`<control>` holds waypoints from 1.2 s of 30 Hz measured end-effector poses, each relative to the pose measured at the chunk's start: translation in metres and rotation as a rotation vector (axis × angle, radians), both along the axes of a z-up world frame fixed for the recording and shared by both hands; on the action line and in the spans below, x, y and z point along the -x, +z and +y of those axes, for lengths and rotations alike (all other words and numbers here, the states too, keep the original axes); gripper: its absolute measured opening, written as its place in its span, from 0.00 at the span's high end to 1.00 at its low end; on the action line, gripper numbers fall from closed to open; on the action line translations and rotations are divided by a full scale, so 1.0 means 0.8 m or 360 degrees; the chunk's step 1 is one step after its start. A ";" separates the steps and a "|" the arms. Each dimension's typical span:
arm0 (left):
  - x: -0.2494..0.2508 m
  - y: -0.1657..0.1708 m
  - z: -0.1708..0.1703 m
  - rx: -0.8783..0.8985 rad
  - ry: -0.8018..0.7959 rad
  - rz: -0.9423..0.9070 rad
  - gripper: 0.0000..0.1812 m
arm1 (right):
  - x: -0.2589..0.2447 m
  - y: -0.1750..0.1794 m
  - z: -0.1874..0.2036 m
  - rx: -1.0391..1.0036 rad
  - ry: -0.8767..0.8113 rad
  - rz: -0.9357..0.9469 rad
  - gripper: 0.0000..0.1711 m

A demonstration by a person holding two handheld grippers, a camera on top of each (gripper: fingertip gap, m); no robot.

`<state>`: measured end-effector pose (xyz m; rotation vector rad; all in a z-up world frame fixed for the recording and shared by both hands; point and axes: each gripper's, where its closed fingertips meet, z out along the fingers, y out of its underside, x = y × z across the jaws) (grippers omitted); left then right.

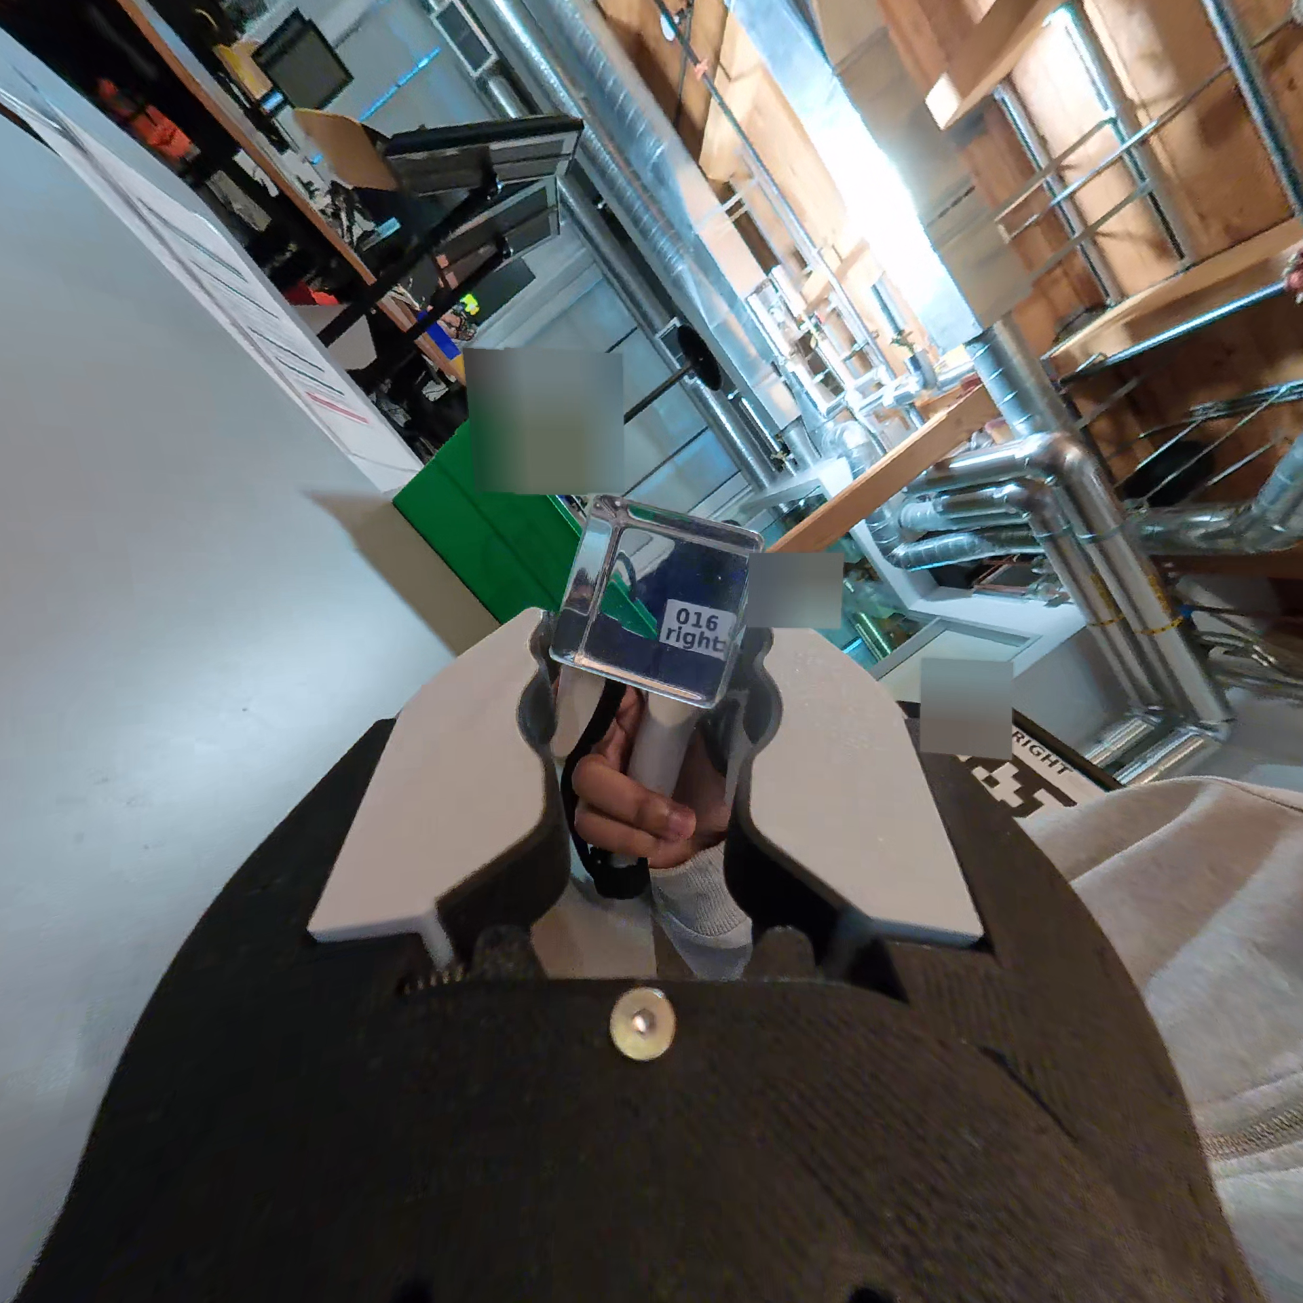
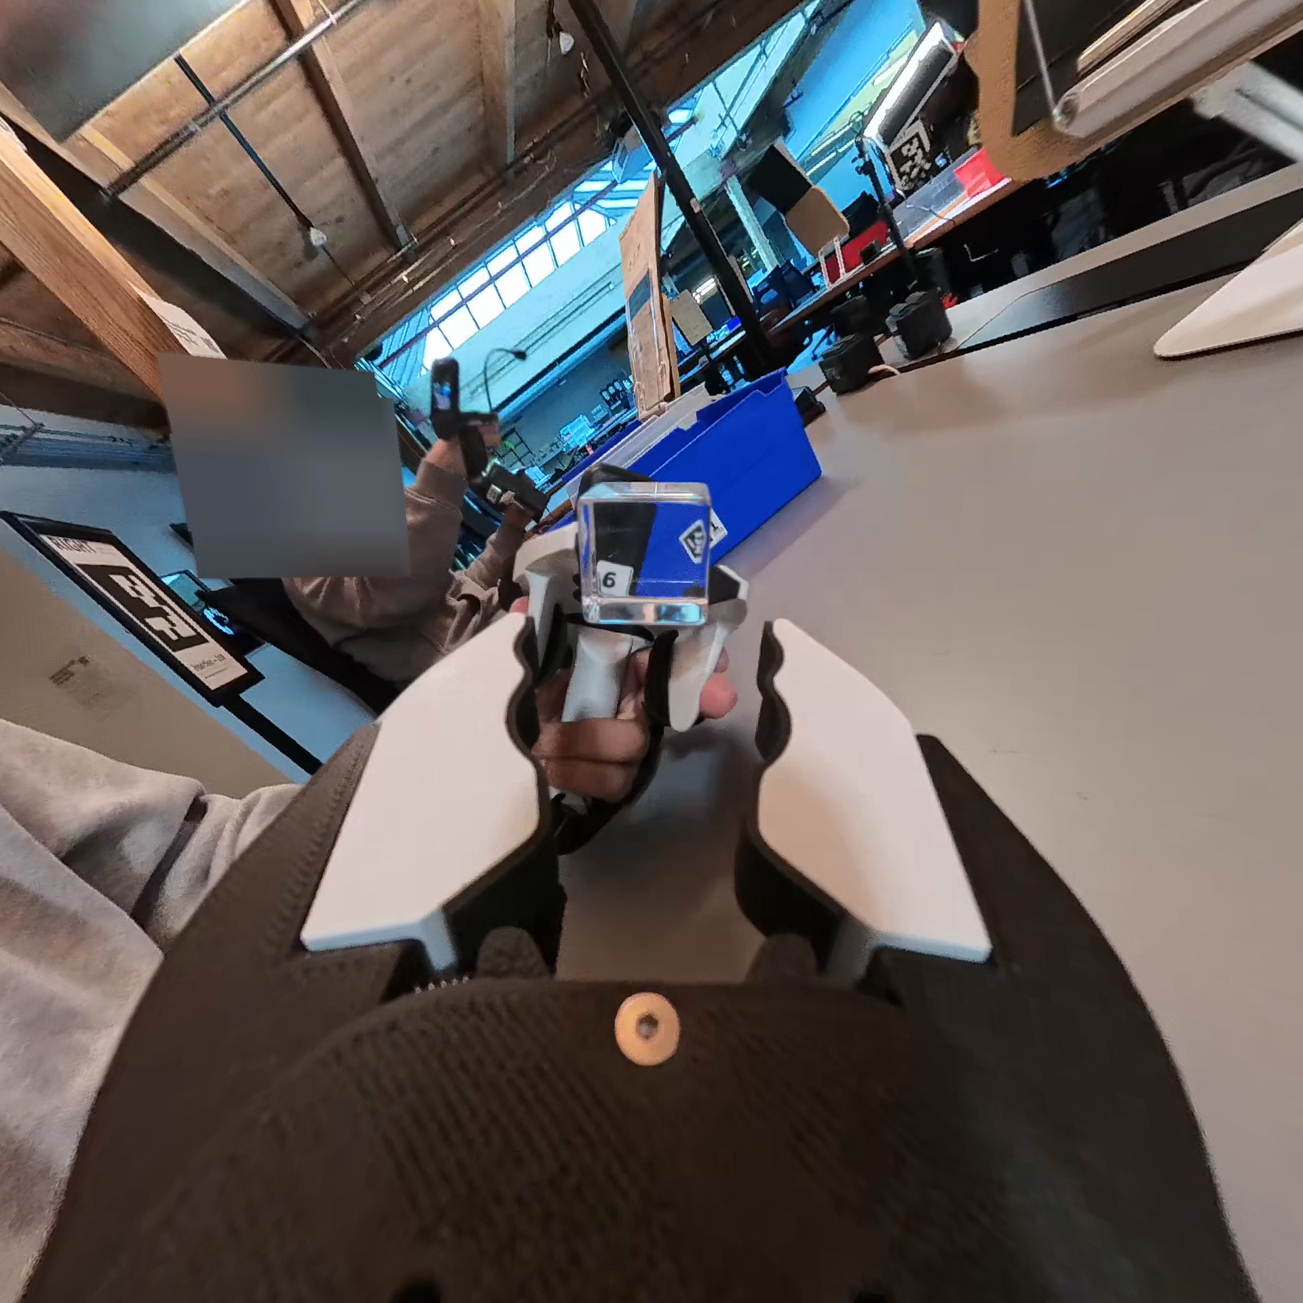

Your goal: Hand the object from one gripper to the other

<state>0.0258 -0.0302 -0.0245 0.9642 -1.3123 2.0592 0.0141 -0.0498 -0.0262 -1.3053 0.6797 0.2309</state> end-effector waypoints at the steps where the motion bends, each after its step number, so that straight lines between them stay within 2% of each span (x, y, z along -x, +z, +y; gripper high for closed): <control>1: 0.001 0.000 -0.003 -0.0012 0.0002 -0.0009 0.72 | 0.001 -0.001 0.002 0.0015 -0.0003 -0.0008 0.64; 8: 0.010 -0.007 -0.019 -0.0165 0.0007 -0.0100 0.73 | 0.000 -0.011 0.007 0.0083 -0.0024 -0.0011 0.66; 15: 0.017 -0.010 -0.031 -0.0106 -0.0042 -0.0010 0.72 | 0.006 -0.010 0.011 0.0177 -0.0039 -0.0183 0.74; 22: 0.021 -0.004 -0.034 -0.0004 -0.0093 0.0037 0.71 | 0.008 -0.005 0.007 0.0165 -0.0043 -0.0233 0.74; 26: 0.014 -0.008 -0.032 -0.0048 -0.0007 0.0045 0.69 | 0.003 -0.006 0.004 0.0208 -0.0097 -0.0260 0.75; 32: 0.007 -0.018 -0.029 -0.0146 0.0055 0.0059 0.63 | -0.011 -0.012 -0.010 0.0391 -0.0230 -0.0344 0.75; 36: 0.005 -0.028 -0.030 -0.0238 0.0087 0.0071 0.63 | -0.025 -0.026 -0.024 0.0737 -0.0405 -0.0508 0.75</control>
